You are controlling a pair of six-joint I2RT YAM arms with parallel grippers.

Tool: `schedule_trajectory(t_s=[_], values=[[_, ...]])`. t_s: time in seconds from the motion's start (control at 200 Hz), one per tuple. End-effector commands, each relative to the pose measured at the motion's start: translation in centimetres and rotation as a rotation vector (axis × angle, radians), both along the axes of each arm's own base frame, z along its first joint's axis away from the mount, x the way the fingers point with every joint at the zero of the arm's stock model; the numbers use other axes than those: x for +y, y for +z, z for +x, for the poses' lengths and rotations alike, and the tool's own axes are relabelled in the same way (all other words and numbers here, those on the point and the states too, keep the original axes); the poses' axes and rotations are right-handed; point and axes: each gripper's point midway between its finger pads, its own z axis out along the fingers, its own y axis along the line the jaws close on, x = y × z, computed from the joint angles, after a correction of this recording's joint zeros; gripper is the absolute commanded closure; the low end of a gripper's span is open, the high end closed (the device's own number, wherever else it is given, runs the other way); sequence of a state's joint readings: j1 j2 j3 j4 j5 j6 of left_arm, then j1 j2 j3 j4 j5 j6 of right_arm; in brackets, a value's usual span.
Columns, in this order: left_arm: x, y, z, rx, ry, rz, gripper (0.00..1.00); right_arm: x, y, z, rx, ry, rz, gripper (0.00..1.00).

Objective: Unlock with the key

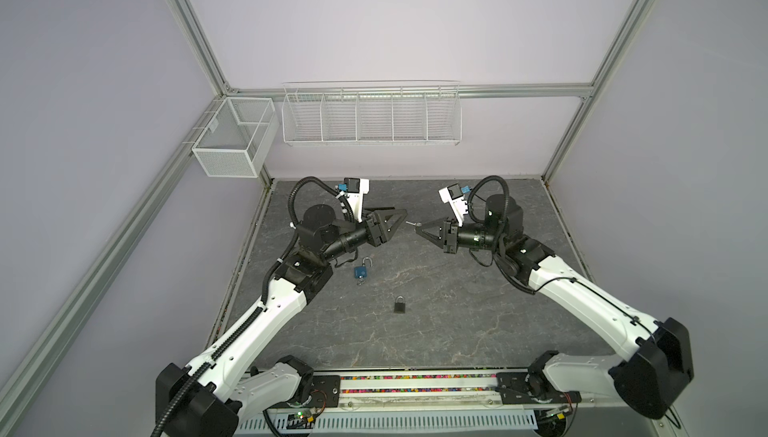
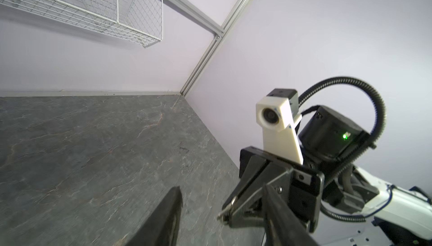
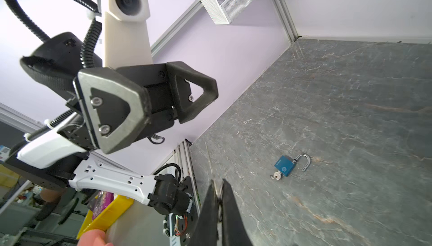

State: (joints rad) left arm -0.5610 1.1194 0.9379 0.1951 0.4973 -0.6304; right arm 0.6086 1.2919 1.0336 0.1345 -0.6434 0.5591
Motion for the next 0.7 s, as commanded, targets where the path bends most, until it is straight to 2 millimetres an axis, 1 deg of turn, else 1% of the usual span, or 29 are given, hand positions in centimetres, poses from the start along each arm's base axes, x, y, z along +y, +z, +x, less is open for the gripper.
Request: schedule_trajectory(t_s=[0.0, 0.055, 0.13, 0.195, 0.275, 0.35, 0.45, 0.53, 0.58, 0.695], values=[[-0.5, 2.3, -0.2, -0.027, -0.022, -0.13, 0.5, 0.5, 1.6, 0.4, 0.022, -0.065, 0.087, 0.93], [-0.9, 1.9, -0.3, -0.019, -0.029, -0.129, 0.52, 0.5, 1.8, 0.3, 0.021, -0.078, 0.109, 0.93], [-1.4, 1.3, -0.5, -0.008, -0.036, -0.12, 0.53, 0.5, 2.4, 0.2, 0.03, -0.082, 0.146, 0.93], [-1.8, 1.1, -0.8, -0.006, -0.043, -0.12, 0.56, 0.7, 2.5, 0.2, 0.04, -0.093, 0.153, 0.93], [-2.2, 0.9, -1.0, -0.007, -0.048, -0.125, 0.57, 0.6, 2.8, 0.3, 0.04, -0.109, 0.176, 0.93], [-2.3, 0.7, -1.0, 0.0, -0.045, -0.121, 0.64, 0.5, 3.3, 0.3, 0.04, -0.117, 0.201, 0.93], [-2.2, 0.6, -0.9, 0.003, -0.033, -0.128, 0.66, 0.5, 3.5, 0.2, 0.039, -0.125, 0.214, 0.93], [-2.0, 0.6, -0.7, 0.005, -0.016, -0.128, 0.66, 0.5, 4.1, -0.3, 0.022, -0.11, 0.237, 0.93], [-1.7, 0.6, -0.5, 0.007, 0.006, -0.126, 0.65, 0.5, 4.1, -0.5, 0.02, -0.105, 0.231, 0.93], [-1.3, 1.2, -0.6, -0.009, 0.024, -0.143, 0.62, 0.4, 3.3, -0.6, 0.03, -0.121, 0.189, 0.93]])
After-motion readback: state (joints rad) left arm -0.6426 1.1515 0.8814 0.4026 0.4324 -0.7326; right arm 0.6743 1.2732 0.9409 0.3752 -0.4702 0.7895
